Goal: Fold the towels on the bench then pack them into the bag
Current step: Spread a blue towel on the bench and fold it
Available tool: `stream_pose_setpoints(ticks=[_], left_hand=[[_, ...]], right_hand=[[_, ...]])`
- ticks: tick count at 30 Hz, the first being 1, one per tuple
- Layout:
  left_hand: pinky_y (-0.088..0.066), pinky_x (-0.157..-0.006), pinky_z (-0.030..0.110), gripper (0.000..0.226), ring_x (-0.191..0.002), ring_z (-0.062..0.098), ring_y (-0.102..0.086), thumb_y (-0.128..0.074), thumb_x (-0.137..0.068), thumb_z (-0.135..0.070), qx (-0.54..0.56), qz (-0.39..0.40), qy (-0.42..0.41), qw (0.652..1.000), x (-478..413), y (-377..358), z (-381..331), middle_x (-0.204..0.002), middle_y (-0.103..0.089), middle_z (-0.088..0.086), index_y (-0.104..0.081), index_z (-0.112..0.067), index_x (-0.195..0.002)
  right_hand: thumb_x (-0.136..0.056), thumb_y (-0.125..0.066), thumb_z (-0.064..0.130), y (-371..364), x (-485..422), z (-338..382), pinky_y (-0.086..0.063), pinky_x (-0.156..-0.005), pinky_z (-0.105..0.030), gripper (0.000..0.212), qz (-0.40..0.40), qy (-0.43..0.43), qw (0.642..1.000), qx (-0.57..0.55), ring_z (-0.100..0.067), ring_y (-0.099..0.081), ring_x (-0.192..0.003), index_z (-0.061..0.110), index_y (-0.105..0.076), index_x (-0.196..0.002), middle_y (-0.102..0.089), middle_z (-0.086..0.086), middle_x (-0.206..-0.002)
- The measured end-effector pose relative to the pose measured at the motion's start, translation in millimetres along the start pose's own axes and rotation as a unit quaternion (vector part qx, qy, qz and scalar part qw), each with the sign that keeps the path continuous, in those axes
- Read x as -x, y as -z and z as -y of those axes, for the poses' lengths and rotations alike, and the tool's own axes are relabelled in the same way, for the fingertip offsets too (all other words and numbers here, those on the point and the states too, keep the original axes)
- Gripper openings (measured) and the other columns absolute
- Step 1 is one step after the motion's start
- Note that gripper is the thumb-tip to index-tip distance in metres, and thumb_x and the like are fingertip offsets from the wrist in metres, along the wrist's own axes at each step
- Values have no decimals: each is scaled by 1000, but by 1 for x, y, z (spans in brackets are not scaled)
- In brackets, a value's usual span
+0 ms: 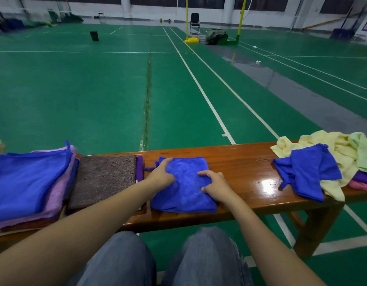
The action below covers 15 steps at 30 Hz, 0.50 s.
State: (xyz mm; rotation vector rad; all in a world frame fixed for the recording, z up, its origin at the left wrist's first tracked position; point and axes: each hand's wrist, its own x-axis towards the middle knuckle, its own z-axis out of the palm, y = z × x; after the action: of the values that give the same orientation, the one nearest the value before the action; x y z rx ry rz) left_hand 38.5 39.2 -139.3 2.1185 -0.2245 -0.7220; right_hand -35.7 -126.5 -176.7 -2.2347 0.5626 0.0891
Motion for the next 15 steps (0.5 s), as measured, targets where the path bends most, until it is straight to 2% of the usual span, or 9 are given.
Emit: stream_pose_setpoints(ticks=[1, 3, 5, 6, 8, 11, 15], left_hand=[[-36, -53, 23, 65, -61, 13, -41, -48, -90, 0, 8, 8, -14, 1000, 1, -1, 1, -93, -50, 1, -29, -29, -145], [-41, -54, 19, 60, -66, 12, -45, -50, -90, 4, 12, 14, -40, 999, 2, -1, 3, -124, -49, 4, -40, -25, -141], [-44, -72, 22, 54, -96, 18, -52, -56, -88, 5, 12, 13, -49, 999, 4, 4, 4, -143, -36, 9, -48, -17, -137], [-43, -82, 25, 55, -112, 22, -48, -59, -86, 5, 20, 15, -49, 999, 5, 7, 5, -146, -33, 8, -48, -16, -136], [-41, -97, 31, 63, -127, 25, -39, -66, -82, 3, 31, 29, -61, 997, 6, 14, 8, -148, -29, 6, -46, -17, -138], [-38, -106, 37, 77, -129, 21, -39, -75, -74, 0, 38, 51, -92, 994, 14, 29, 11, -147, -30, 2, -41, -21, -140], [-33, -109, 28, 91, -127, 13, -37, -81, -69, -9, -17, 42, -128, 991, 35, 74, 12, -143, -32, -1, -32, -19, -145]], right_hand=[[-84, -60, 2, 0, 0, 0, -39, -100, -28, 52, 0, -1, 1000, -7, -28, -46, -120, 25, -52, -131, -34, -10, -136], [-81, -61, -3, -1, 0, 0, -41, -97, -28, 55, -1, 1, 1000, -29, -27, -46, -122, 19, -53, -131, -38, -10, -139], [-78, -61, -8, 2, 2, 2, -44, -93, -28, 59, 7, -3, 997, -76, -26, -47, -123, 12, -52, -133, -43, -11, -140], [-78, -61, -11, 5, 5, 3, -44, -91, -28, 61, 12, -5, 995, -102, -25, -48, -123, 9, -50, -135, -45, -11, -139], [-78, -59, -13, 12, 12, 7, -44, -88, -27, 63, 12, 3, 989, -151, -23, -49, -120, 7, -48, -136, -47, -10, -136], [-78, -59, -14, 21, 23, 23, -45, -92, -28, 63, 4, 52, 983, -174, -20, -45, -120, 11, -50, -135, -42, -5, -131], [-80, -59, -13, 22, 34, 62, -49, -93, -32, 65, 32, 103, 973, -202, -18, -45, -118, 15, -48, -137, -39, 1, -128]])
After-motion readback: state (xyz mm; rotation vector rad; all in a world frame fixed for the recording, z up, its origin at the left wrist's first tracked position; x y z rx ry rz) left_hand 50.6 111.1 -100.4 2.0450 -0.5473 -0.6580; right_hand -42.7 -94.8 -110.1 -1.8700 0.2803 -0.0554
